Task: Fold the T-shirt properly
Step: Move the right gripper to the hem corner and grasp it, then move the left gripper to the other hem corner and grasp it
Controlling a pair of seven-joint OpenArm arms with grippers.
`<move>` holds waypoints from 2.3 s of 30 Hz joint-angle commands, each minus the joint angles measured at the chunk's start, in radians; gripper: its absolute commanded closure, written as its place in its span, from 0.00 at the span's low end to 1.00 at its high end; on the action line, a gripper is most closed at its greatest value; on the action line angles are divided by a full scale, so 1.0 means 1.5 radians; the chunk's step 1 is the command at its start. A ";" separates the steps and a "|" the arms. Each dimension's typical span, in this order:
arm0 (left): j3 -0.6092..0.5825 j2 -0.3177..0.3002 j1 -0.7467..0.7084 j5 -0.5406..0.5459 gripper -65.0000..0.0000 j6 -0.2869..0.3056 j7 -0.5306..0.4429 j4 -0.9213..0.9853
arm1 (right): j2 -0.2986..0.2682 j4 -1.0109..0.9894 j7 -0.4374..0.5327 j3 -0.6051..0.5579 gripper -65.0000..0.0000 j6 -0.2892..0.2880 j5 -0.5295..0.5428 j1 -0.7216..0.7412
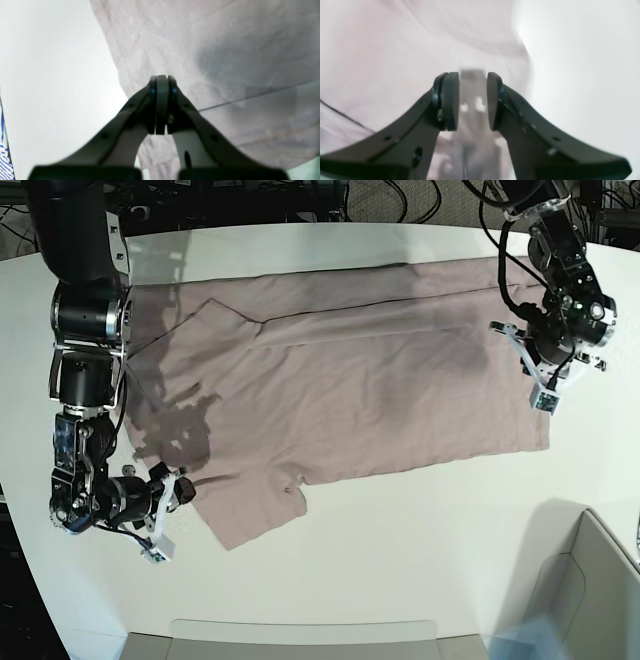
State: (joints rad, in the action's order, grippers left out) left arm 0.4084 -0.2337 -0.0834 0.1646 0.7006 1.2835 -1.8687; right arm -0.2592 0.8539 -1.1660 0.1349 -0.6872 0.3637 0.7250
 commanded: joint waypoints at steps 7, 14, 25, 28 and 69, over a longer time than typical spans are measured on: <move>0.002 -0.007 0.007 0.003 1.00 -0.002 -0.005 -0.010 | -0.016 -0.120 0.214 -0.055 0.70 0.062 -0.061 0.111; 0.002 -0.006 0.022 0.004 1.00 -0.002 -0.005 -0.010 | 0.018 -0.219 0.451 -0.118 0.70 0.245 -0.181 0.115; -0.028 0.025 0.063 0.004 1.00 -0.002 -0.005 -0.010 | 0.028 -0.296 0.511 -0.119 0.70 0.310 -0.214 0.022; -0.044 0.025 0.061 0.004 1.00 -0.002 -0.005 -0.001 | 0.028 -0.280 0.511 -0.119 0.70 0.310 -0.214 -0.003; -0.044 0.026 0.062 0.004 1.00 -0.002 -0.005 0.028 | 0.027 0.015 0.245 -0.015 0.70 0.309 -0.208 -0.088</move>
State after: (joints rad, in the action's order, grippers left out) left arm 0.3412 -0.1837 -0.0078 0.1646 0.7002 1.2861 -1.8088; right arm -0.2077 0.8619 -0.8177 0.1085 -0.2222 0.0486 0.5583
